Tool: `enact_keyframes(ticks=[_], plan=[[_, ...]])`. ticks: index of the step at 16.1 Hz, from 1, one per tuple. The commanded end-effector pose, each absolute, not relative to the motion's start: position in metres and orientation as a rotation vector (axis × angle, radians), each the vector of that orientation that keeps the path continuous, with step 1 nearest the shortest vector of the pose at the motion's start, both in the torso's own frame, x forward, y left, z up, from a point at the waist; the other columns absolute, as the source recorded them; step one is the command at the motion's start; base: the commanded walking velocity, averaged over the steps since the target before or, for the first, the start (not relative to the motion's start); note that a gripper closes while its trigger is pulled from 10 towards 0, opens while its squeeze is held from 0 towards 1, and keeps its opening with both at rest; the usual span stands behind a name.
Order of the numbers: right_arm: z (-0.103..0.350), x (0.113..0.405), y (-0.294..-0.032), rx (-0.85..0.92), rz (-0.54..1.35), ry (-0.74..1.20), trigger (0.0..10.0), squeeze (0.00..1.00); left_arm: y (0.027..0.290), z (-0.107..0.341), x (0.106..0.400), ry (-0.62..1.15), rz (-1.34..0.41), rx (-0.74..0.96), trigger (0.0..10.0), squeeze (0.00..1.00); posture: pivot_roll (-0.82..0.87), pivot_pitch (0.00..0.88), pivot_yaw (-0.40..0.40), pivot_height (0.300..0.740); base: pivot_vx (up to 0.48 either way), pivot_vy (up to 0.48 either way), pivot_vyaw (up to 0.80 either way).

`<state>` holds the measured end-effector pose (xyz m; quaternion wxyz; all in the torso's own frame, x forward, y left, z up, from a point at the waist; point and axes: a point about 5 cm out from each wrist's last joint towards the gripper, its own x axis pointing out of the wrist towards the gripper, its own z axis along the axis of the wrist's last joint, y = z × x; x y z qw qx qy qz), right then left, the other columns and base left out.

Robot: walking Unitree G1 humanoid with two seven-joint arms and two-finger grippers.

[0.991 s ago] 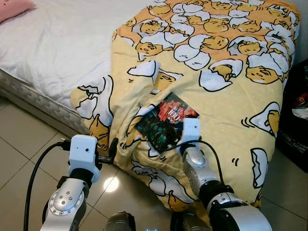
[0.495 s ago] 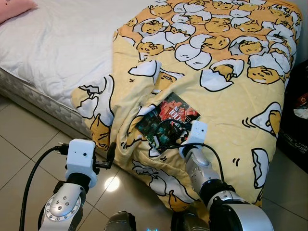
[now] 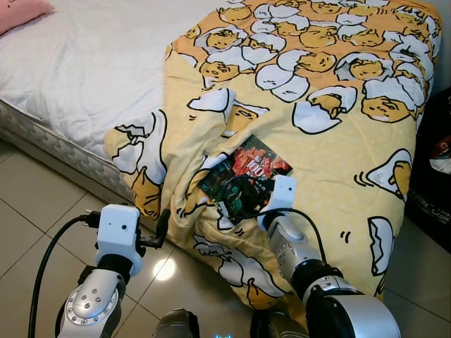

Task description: Clean up the room

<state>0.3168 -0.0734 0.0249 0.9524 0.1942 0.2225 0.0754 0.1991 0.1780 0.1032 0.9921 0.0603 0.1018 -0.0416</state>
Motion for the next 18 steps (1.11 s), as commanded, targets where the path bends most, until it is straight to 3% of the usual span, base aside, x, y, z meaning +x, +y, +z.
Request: enact_keyframes(ticks=[1, 8, 9, 10, 18], plan=[[0.025, 0.302, -0.02, 0.517, 0.256, 0.54, 10.0, 0.0, 0.178, 0.105, 0.196, 0.208, -0.084, 0.131, 10.0, 0.0, 0.27, 0.184, 0.018, 0.74, 0.0, 0.0, 0.0], [0.027, 0.286, 0.018, 0.68, 0.462, 0.615, 10.0, 0.0, 0.179, 0.108, 0.19, 0.227, -0.102, 0.141, 10.0, 0.0, 0.3, 0.223, 0.054, 0.74, 0.0, 0.0, 0.0], [0.026, 0.285, 0.02, 0.675, 0.468, 0.622, 8.9, 0.0, 0.179, 0.109, 0.189, 0.23, -0.104, 0.144, 10.0, 0.0, 0.3, 0.226, 0.057, 0.74, 0.0, 0.0, 0.0], [0.027, 0.283, 0.023, 0.678, 0.48, 0.625, 0.0, 0.0, 0.18, 0.109, 0.189, 0.234, -0.108, 0.147, 10.0, 0.0, 0.3, 0.228, 0.062, 0.74, 0.0, 0.0, 0.0], [0.033, 0.288, 0.023, 0.814, 0.461, 0.616, 0.0, 0.0, 0.176, 0.109, 0.194, 0.235, -0.118, 0.141, 10.0, 0.0, 0.28, 0.231, 0.049, 0.74, 0.0, 0.0, 0.0]])
